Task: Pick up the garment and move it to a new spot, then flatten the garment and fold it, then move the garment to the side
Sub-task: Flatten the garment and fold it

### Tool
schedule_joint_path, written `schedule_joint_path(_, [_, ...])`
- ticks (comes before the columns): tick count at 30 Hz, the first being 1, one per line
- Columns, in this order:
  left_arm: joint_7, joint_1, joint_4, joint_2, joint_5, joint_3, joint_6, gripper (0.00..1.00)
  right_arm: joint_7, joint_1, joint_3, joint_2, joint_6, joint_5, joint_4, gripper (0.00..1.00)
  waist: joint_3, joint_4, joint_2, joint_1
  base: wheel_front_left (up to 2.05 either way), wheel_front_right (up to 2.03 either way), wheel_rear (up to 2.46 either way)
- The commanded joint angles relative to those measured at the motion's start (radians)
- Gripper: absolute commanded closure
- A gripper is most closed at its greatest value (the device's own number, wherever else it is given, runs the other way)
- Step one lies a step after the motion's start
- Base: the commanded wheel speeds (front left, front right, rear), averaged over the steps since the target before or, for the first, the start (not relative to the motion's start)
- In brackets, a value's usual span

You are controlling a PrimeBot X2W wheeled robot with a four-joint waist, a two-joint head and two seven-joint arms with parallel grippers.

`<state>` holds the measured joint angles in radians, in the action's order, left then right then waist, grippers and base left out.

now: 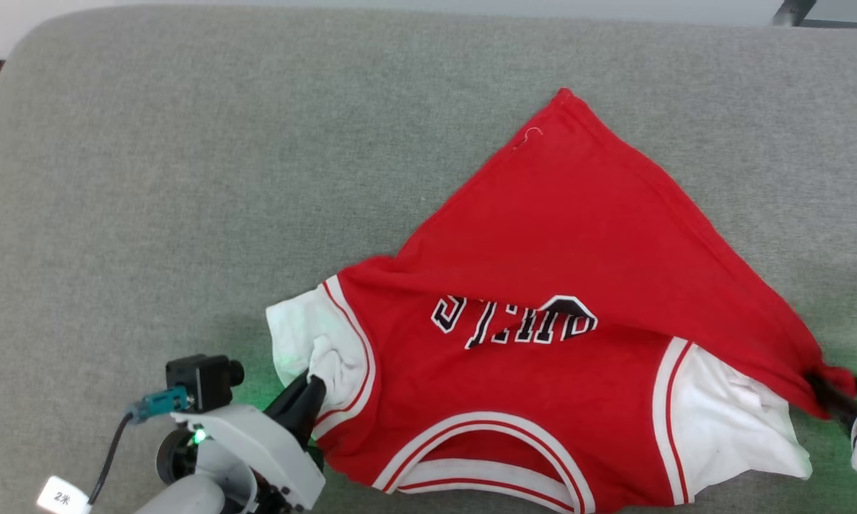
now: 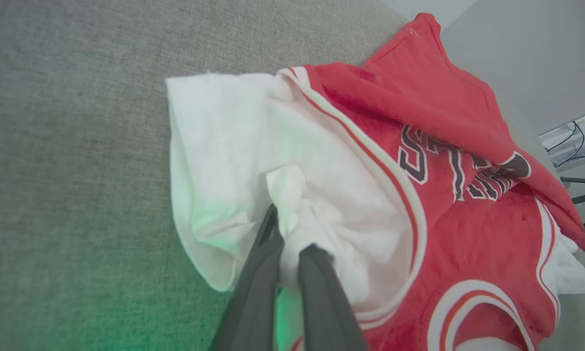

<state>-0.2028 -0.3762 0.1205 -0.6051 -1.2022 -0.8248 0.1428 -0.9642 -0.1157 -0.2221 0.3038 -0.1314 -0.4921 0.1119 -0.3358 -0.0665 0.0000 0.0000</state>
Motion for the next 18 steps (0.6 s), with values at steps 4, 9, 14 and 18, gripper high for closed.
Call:
schedule_joint_path(4, [-0.006, 0.030, -0.007, -0.013, -0.009, 0.006, 0.012, 1.00, 0.119, 0.021, 0.012, 0.016, 0.001, 0.012, 0.040, 0.00, 0.026, 0.015, 0.0000, 0.0000, 0.00, 0.00, 0.00])
schedule_joint_path(9, [-0.006, 0.046, -0.017, -0.019, -0.013, 0.003, 0.017, 1.00, 0.231, 0.072, 0.035, 0.031, 0.001, 0.022, 0.143, 0.00, 0.049, 0.013, 0.0000, 0.0000, 0.00, 0.00, 0.00])
schedule_joint_path(14, [-0.005, 0.055, -0.025, -0.022, -0.014, 0.003, 0.024, 1.00, 0.361, 0.047, 0.094, 0.060, 0.001, 0.069, 0.265, 0.00, 0.064, 0.002, 0.0000, 0.0000, 0.00, 0.00, 0.00])
schedule_joint_path(18, [-0.003, 0.057, -0.028, -0.021, -0.014, 0.001, 0.024, 1.00, 0.510, -0.055, 0.207, 0.097, 0.001, 0.148, 0.326, 0.00, 0.073, -0.009, 0.0000, 0.0000, 0.00, 0.00, 0.00])
